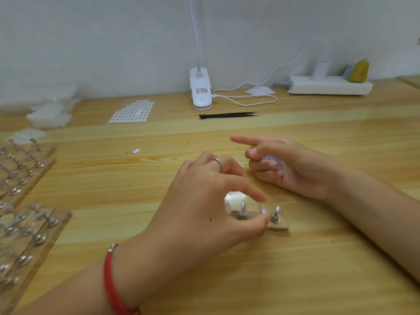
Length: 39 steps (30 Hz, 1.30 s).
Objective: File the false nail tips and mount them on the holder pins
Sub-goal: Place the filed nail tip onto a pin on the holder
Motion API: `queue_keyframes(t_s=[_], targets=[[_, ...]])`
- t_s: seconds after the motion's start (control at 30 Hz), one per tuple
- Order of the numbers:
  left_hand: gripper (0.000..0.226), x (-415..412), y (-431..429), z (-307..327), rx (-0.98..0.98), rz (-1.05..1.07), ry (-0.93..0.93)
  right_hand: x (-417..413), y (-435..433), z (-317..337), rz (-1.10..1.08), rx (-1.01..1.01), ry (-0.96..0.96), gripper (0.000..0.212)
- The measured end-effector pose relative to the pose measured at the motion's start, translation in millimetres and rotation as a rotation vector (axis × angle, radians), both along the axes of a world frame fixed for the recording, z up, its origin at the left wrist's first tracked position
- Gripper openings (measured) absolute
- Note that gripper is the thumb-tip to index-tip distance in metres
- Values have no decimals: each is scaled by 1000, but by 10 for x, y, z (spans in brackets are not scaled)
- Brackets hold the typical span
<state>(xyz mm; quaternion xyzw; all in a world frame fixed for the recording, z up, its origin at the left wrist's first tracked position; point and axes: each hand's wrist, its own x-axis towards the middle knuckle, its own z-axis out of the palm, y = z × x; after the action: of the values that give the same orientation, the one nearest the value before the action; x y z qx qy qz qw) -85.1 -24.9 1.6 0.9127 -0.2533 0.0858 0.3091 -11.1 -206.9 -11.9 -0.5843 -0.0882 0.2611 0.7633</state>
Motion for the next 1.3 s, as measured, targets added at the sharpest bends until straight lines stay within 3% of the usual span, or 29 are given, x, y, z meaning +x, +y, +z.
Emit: queue_keyframes(t_s=[0.57,0.67,0.73,0.8,0.9,1.0,1.13,1.3], targets=[[29,-30,-6,-13,32,-24,59,-10,13,6,-2,-25,-15,47],[49,49,100,101,-146,-17,129,-9,21,1,-1,-17,-19,51],[42,226,285,161,-260,61,133,-1,27,-5,-19,18,11,46],[35,400,494,167,-147,146,164,0,30,-7,-45,48,42,37],[53,487,645,29,100,194,331,-5,35,6,-51,49,47,33],[67,523,657,-88,226,183,300,-10,37,10,-50,31,43,31],[62,546,643,-143,105,192,260,-15,40,6,-78,26,44,27],[45,492,532,-149,-373,86,325,-62,106,12,-122,-55,-42,29]])
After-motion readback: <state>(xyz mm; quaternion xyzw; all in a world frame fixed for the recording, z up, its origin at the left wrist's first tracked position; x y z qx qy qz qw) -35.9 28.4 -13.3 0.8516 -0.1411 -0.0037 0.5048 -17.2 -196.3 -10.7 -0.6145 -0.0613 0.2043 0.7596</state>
